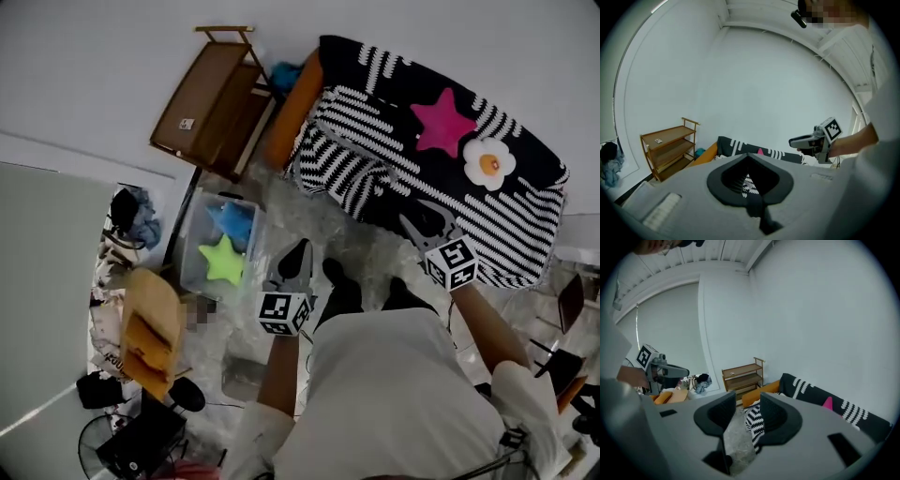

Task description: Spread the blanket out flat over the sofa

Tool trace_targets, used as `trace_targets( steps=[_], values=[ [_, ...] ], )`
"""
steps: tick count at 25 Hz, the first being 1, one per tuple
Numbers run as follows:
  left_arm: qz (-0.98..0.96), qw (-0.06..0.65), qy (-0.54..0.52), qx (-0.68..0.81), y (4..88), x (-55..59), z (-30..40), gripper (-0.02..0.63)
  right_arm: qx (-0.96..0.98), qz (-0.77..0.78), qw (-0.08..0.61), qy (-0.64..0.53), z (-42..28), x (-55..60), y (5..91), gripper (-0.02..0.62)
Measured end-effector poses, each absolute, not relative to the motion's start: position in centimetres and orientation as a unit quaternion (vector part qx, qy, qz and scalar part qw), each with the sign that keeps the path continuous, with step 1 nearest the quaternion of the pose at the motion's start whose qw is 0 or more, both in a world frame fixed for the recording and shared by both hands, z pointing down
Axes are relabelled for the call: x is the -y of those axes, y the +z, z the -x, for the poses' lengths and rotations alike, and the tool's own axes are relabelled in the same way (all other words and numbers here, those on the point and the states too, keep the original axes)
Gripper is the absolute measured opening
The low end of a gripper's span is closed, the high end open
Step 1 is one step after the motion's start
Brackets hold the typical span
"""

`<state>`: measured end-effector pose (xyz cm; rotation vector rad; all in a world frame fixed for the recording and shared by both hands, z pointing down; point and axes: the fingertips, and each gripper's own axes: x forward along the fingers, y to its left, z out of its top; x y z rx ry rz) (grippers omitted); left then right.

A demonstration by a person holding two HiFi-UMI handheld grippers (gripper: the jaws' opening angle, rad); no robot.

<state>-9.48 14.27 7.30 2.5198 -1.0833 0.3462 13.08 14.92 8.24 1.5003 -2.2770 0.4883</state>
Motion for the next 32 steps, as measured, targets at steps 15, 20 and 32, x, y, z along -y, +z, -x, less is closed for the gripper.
trace_targets(
  steps=[15, 20, 32],
  values=[
    [-0.902, 0.235, 0.144, 0.332, 16.5, -7.7, 8.5, 0.018, 0.777, -0.544, 0.226, 0.224, -11.2, -9.4, 16.7, 0.16],
    [-0.892, 0.246, 0.148, 0.348, 20.0, -5.8, 6.9, 0.018, 0.775, -0.534, 0.236, 0.243, -13.2, -7.4, 21.3, 0.16],
    [-0.854, 0.282, 0.152, 0.41, 31.2, -1.3, 1.1, 0.018, 0.771, -0.498, 0.263, 0.297, -19.9, -1.2, 35.8, 0.16]
  ],
)
